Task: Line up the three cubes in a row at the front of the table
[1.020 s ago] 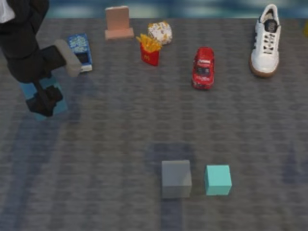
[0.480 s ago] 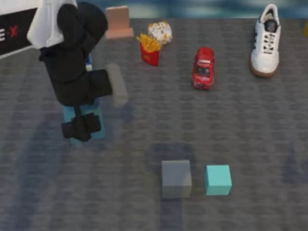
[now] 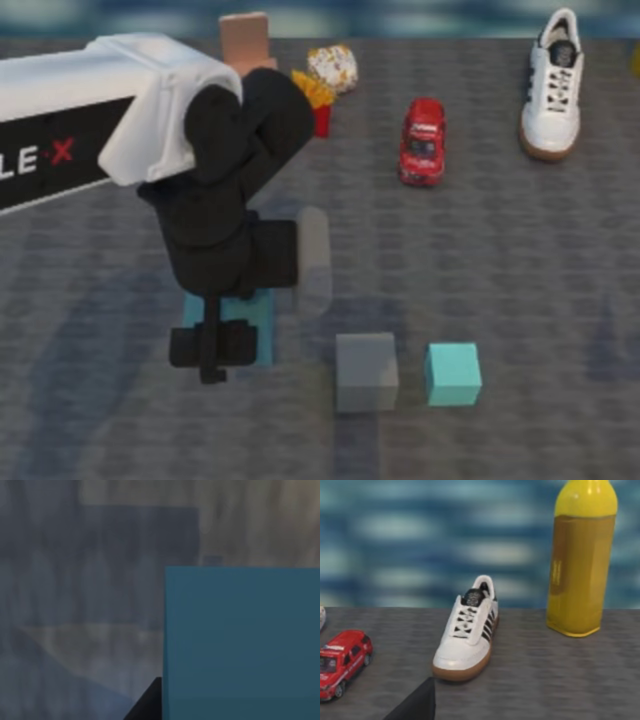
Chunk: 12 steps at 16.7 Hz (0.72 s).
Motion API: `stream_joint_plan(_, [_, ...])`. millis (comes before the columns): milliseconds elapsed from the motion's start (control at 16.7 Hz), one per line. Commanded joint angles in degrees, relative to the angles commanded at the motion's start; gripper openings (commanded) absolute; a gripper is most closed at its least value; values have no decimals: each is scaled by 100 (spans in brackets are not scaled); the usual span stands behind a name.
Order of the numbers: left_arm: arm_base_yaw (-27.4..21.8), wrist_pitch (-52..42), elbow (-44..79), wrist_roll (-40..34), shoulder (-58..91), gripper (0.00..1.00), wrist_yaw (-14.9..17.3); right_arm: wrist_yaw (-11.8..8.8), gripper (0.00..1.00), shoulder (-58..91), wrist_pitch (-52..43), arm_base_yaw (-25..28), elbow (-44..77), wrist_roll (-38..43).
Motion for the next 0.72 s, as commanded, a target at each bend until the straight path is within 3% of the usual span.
stream_joint_plan(240, [22, 89, -58, 0, 54, 0, 2, 0, 100, 0, 0, 0, 0, 0])
stream_joint_plan(720, [-34, 1523, -926, -27, 594, 0, 2, 0, 100, 0, 0, 0, 0, 0])
